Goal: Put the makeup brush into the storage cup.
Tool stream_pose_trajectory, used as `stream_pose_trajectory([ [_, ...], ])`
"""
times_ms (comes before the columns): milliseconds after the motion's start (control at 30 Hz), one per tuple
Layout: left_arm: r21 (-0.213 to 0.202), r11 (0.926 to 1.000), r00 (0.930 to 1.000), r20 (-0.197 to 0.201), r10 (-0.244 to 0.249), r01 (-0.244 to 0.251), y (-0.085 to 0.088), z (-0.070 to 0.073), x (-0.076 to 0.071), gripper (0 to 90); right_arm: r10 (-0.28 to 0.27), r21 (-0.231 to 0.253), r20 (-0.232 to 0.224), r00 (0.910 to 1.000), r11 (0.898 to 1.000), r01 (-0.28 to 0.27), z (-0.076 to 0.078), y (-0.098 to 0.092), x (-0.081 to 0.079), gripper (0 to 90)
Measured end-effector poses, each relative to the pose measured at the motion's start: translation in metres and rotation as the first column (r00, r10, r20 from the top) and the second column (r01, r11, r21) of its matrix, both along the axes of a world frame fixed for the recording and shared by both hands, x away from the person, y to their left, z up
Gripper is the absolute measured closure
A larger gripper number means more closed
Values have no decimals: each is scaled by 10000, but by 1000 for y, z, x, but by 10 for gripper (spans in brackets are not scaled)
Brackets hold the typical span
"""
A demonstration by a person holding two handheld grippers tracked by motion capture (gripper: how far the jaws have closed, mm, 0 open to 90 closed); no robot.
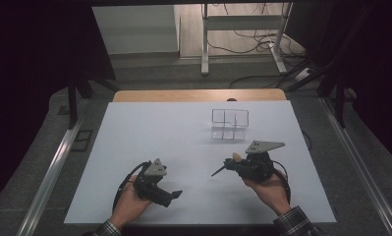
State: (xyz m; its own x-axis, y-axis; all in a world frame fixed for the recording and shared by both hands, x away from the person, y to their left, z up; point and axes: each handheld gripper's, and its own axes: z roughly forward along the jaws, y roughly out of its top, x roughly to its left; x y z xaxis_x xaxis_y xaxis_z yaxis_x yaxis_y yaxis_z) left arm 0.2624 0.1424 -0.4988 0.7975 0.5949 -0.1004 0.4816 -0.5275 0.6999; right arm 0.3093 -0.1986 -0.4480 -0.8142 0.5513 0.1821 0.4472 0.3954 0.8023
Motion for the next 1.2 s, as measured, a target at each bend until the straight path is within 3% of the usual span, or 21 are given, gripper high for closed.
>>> stream_pose_trajectory([
  [833,72,9956,9949,369,936,-939,52,-3,-17,3,-645,-37,281,9975,9979,646,7,-18,9,837],
  [1200,3,9941,9938,233,1086,-1087,61,-4,-22,2,-787,-26,116,9968,9969,788,12,-25,18,837],
])
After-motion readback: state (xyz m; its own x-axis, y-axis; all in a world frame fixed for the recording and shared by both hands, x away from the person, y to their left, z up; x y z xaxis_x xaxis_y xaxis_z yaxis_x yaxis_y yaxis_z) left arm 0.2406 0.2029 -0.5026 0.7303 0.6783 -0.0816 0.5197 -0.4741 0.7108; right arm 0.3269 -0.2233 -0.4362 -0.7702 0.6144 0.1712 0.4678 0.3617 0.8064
